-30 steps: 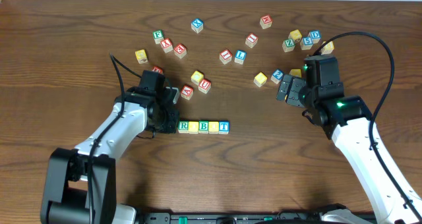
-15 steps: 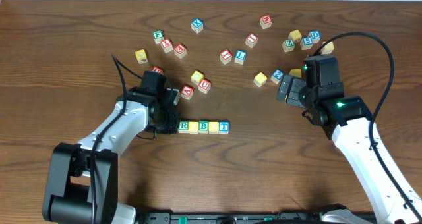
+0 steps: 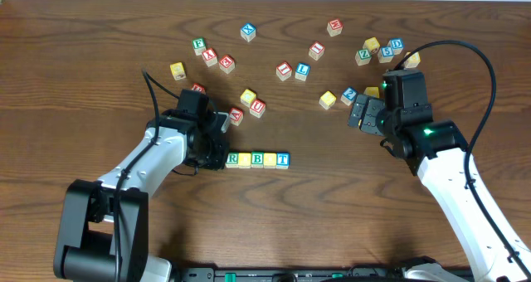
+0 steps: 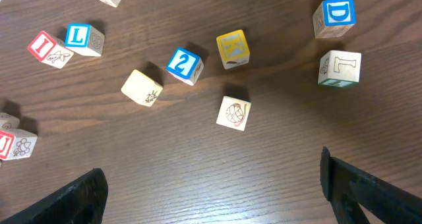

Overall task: Spell out ROBOT
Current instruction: 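Push the R block rightward with the left gripper to close gaps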

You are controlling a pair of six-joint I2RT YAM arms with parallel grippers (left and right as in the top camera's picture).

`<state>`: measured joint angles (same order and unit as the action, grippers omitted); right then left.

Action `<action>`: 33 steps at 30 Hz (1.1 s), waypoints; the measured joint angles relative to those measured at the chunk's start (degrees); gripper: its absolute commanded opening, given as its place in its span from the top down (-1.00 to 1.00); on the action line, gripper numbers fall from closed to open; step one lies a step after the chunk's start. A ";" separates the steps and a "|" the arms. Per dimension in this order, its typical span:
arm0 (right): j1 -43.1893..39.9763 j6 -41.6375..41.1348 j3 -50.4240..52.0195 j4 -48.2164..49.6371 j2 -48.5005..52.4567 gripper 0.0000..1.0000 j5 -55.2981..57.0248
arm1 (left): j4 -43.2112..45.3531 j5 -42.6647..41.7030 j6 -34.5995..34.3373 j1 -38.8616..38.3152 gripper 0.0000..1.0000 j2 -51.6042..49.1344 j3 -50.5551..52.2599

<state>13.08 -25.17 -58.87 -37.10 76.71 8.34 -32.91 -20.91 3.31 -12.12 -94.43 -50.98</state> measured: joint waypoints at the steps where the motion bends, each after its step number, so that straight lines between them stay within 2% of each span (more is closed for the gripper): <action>1: 0.00 0.00 0.00 -0.02 0.00 -0.99 0.00 | 0.00 -0.15 0.09 0.00 0.85 -0.02 0.00; 17: 0.00 0.00 0.00 -0.17 0.00 -0.98 0.00 | 0.02 -1.44 0.66 0.00 0.85 -0.02 0.00; 18: 0.00 0.00 0.00 -0.17 0.00 -0.99 0.00 | 0.02 -1.49 0.83 0.00 0.73 -0.02 0.00; 20: 0.00 0.00 0.00 -0.17 0.00 -0.99 0.00 | 0.09 -1.49 0.94 0.00 0.27 -0.02 0.00; 21: 0.00 0.00 0.00 -0.17 0.00 -0.99 0.00 | 0.17 -1.53 1.11 0.00 -0.20 -0.02 0.00; 22: 0.00 0.00 0.00 -0.17 0.00 -0.98 0.00 | 0.17 -1.46 1.07 0.00 -0.46 -0.02 0.00; 23: 0.00 0.00 0.00 -0.20 0.00 -0.98 0.00 | 0.17 -1.40 1.36 0.00 -0.66 -0.02 0.00; 24: 0.00 0.00 0.00 -0.20 0.00 -0.98 0.00 | 0.15 -1.20 1.33 0.00 -0.74 -0.02 0.00; 25: 0.00 0.00 0.00 -0.24 0.00 -0.99 0.00 | 0.13 -1.01 1.33 0.00 -0.91 -0.02 0.00; 26: 0.00 0.00 0.00 -0.35 0.00 -0.99 0.00 | 0.09 -0.70 1.09 0.00 -0.97 -0.02 0.00; 33: 0.00 0.02 0.00 -0.85 0.00 -0.99 0.07 | -0.07 0.31 0.76 0.00 -0.98 -0.02 0.00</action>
<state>13.08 -25.15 -58.87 -37.95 76.71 8.40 -32.97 -20.60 4.08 -12.12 -94.45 -50.98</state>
